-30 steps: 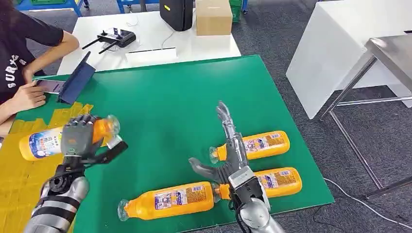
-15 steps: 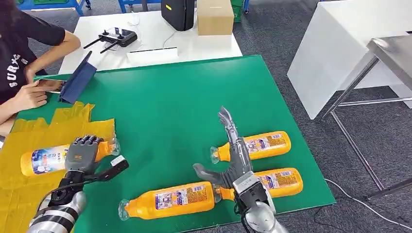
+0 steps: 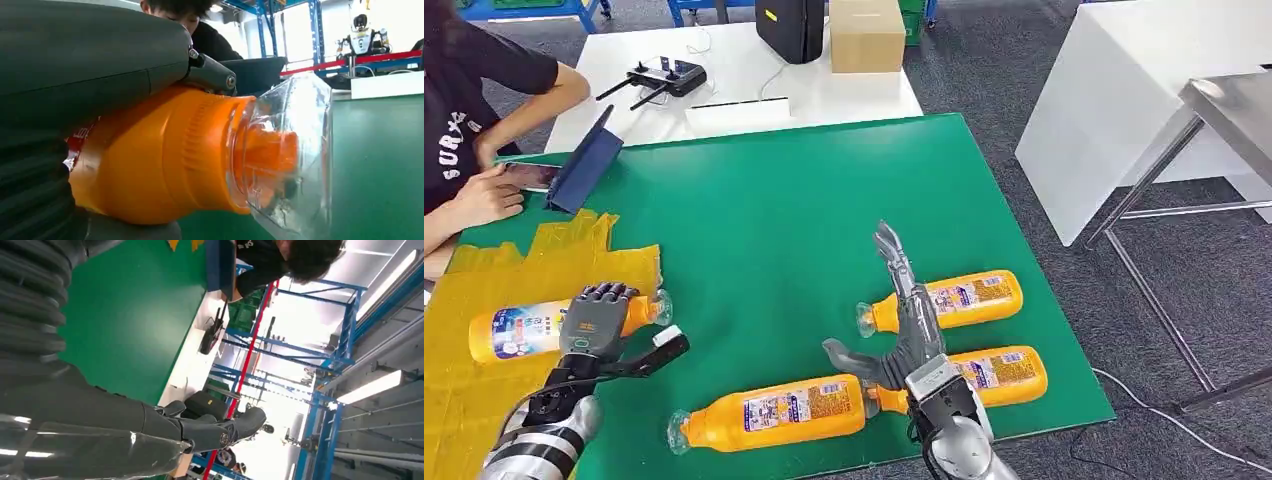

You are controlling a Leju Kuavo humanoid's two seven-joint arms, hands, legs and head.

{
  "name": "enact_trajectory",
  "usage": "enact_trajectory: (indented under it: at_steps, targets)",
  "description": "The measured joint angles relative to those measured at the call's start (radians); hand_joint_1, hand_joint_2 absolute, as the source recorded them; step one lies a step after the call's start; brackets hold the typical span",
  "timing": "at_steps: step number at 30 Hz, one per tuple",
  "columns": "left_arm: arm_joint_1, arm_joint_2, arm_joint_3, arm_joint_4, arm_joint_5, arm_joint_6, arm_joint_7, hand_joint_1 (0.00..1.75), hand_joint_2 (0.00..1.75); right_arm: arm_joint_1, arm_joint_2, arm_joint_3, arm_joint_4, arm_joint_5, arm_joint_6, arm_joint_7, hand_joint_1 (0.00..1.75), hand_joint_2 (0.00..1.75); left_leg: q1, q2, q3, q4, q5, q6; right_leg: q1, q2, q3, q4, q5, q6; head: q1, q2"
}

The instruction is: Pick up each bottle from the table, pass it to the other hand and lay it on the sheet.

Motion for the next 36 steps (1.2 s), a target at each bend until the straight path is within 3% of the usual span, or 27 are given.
enact_trajectory:
  at_steps: [28, 33, 36]
  targets:
    - [-0.052, -0.129, 0.261, 0.048, 0.140, 0.003, -0.138, 0.00, 1.75, 0.004, 0.004, 0.000, 0.000, 0.021, -0.003, 0.015, 0.00, 1.75, 0.000, -0.001, 0.000, 0.000, 0.000, 0.000, 0.000, 0.000, 0.000, 0.000, 0.000, 0.000, 0.000, 0.000]
    - [-0.091, -0.150, 0.277, 0.109, 0.346, -0.026, -0.260, 0.00, 1.75, 0.003, 0.010, 0.000, 0.000, 0.037, 0.002, 0.021, 0.00, 1.75, 0.000, -0.001, 0.000, 0.000, 0.000, 0.000, 0.000, 0.000, 0.000, 0.000, 0.000, 0.000, 0.000, 0.000]
    - [-0.098, -0.170, 0.282, 0.110, 0.617, -0.182, -0.386, 0.00, 1.75, 0.004, 0.011, 0.000, 0.000, 0.052, 0.004, 0.024, 0.00, 1.75, 0.000, -0.001, 0.000, 0.000, 0.000, 0.000, 0.000, 0.000, 0.000, 0.000, 0.000, 0.000, 0.000, 0.000]
